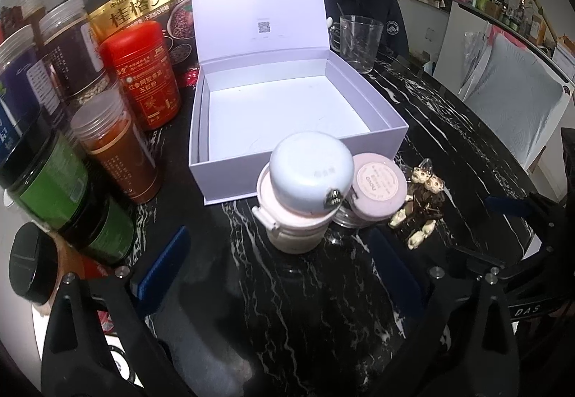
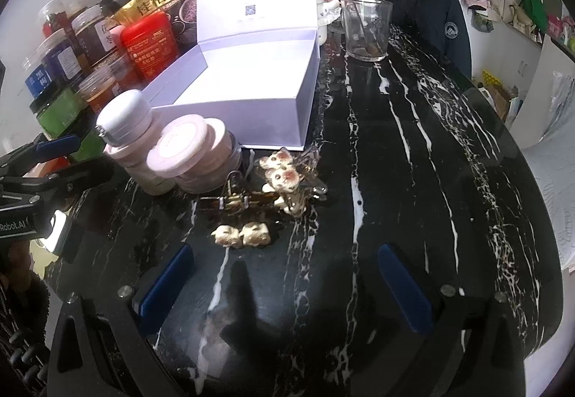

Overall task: Organize objects
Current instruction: 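Grasp the white dome-shaped item with the left tool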

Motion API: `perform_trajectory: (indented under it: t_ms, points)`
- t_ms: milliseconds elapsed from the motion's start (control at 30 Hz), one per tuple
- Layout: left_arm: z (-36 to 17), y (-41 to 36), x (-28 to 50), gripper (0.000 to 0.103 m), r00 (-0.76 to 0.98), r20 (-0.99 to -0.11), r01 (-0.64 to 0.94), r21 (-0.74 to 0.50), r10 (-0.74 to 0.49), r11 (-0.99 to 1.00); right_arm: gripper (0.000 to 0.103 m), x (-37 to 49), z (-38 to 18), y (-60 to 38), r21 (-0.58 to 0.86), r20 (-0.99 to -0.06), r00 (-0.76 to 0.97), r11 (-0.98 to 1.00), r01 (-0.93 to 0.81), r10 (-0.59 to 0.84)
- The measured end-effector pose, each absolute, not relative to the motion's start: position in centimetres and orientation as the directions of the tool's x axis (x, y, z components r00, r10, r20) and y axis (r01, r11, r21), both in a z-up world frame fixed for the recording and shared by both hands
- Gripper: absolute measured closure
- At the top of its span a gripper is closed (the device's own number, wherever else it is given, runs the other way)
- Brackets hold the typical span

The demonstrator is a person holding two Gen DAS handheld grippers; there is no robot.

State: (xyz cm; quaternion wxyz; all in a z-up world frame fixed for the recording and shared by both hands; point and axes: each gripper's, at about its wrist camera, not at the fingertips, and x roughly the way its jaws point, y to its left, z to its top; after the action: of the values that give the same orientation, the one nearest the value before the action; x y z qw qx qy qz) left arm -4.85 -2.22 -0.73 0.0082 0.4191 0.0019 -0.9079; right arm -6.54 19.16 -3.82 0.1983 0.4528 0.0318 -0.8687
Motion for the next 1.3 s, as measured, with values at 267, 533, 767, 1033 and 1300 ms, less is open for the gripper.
perform_trajectory:
  t_ms: [267, 533, 767, 1033, 1300]
  points:
    - [-0.7, -2.0, -6.3, 0.006, -0.650, -0.760, 0.007, -0.002, -0.003, -1.000, 0.000, -8.1, -4.0, 19.5, 0.146, -0.796, -0.509, -0.920, 0.364, -0.328]
    - [-0.8, -1.9, -7.7, 0.016, -0.652, -0.758, -0.005, -0.020, 0.019, -1.000, 0.000, -9.1, -4.4, 19.3, 0.165, -0.793, -0.498, -0.911, 0.377, -0.350]
    - [-0.8, -2.0, -8.4, 0.030, -0.664, -0.747, -0.017, -0.038, 0.040, -0.999, 0.001, -9.9, -4.6, 19.7, 0.192, -0.789, -0.495, -0.911, 0.364, -0.364]
    - [-0.7, -1.9, -8.8, 0.054, -0.676, -0.733, -0.046, -0.056, 0.072, -0.997, 0.008, -9.7, -4.6, 19.2, 0.235, -0.782, -0.463, -0.885, 0.402, -0.418]
    - [-0.6, -2.6, -8.7, 0.054, -0.679, -0.730, -0.032, -0.081, 0.081, -0.996, 0.016, -9.0, -5.3, 18.4, 0.259, -0.798, -0.412, -0.868, 0.424, -0.440]
